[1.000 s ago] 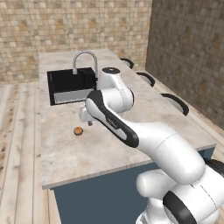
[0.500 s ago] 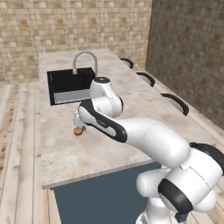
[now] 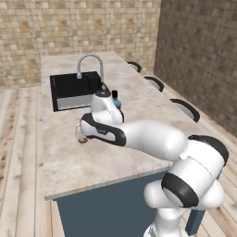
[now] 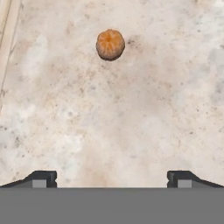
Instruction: Place the beer and liquor on the top shelf of the fridge to keep them out of children's reach, and place the tangerine on lower shelves for easy access.
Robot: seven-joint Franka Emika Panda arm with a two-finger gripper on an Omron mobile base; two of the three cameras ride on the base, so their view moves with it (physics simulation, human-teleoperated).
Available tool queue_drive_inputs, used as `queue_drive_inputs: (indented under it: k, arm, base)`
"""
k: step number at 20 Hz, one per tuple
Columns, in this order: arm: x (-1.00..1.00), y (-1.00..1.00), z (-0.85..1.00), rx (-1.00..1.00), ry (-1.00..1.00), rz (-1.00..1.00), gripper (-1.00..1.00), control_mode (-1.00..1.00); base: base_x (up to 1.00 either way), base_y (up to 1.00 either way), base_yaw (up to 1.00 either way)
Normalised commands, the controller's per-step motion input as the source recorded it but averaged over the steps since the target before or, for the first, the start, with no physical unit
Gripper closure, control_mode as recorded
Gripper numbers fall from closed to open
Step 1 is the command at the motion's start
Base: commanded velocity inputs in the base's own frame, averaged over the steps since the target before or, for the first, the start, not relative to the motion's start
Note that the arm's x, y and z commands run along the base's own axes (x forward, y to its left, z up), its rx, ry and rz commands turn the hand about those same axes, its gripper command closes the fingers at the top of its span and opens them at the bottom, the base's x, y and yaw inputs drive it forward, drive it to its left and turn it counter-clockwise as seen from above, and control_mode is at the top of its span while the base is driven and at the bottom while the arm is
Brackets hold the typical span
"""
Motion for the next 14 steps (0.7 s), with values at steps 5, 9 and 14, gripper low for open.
queue_drive_inputs:
  k: [5,9,14]
  arm:
    - [0.33,0.02,-0.13,0.0,0.0,0.0,-1.0,-1.0]
    - [0.31,0.06,-0.09,0.0,0.0,0.0,-1.0,-1.0]
    - [0.29,0.13,-0.05,0.0,0.0,0.0,-1.0,-1.0]
  base:
    - [0.0,0.0,0.0]
    - [0.0,0.0,0.0]
    - [0.0,0.0,0.0]
